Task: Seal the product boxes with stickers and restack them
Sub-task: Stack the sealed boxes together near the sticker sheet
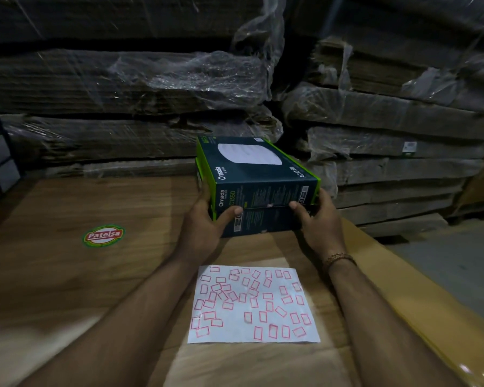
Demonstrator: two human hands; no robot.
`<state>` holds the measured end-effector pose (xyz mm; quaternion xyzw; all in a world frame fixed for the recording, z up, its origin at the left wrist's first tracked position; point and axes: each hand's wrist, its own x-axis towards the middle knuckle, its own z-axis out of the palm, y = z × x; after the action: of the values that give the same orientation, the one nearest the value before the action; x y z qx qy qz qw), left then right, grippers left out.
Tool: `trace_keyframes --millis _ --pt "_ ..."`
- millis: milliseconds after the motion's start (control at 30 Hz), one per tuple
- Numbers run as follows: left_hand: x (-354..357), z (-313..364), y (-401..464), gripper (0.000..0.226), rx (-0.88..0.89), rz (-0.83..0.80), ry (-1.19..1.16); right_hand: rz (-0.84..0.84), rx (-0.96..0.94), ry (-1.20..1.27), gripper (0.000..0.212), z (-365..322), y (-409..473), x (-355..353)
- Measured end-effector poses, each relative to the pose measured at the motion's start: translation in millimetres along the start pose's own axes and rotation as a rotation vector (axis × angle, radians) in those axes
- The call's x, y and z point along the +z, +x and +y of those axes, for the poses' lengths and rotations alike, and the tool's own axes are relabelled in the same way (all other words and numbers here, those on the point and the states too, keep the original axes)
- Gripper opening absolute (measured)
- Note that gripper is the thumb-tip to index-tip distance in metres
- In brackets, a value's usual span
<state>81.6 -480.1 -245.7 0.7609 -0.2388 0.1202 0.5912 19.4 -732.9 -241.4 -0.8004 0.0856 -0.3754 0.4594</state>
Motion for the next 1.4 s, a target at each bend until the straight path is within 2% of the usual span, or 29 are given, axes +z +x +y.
trace_keyframes --millis 167,533,1400 --pt "2.3 -1.9 -0.1 0.063 -0.026 0.008 -0.040 0.032 0.008 -0.038 0.041 1.6 -0.6 4.7" --pt "5.1 -5.3 1.5 0.061 0.050 0.048 0.012 0.018 0.014 -0.063 0.045 3.0 -1.6 2.7" --pt "2.3 -5.6 -0.1 0.063 0.025 0.001 -0.013 0.047 -0.074 -0.108 0.046 1.5 -4.1 0.1"
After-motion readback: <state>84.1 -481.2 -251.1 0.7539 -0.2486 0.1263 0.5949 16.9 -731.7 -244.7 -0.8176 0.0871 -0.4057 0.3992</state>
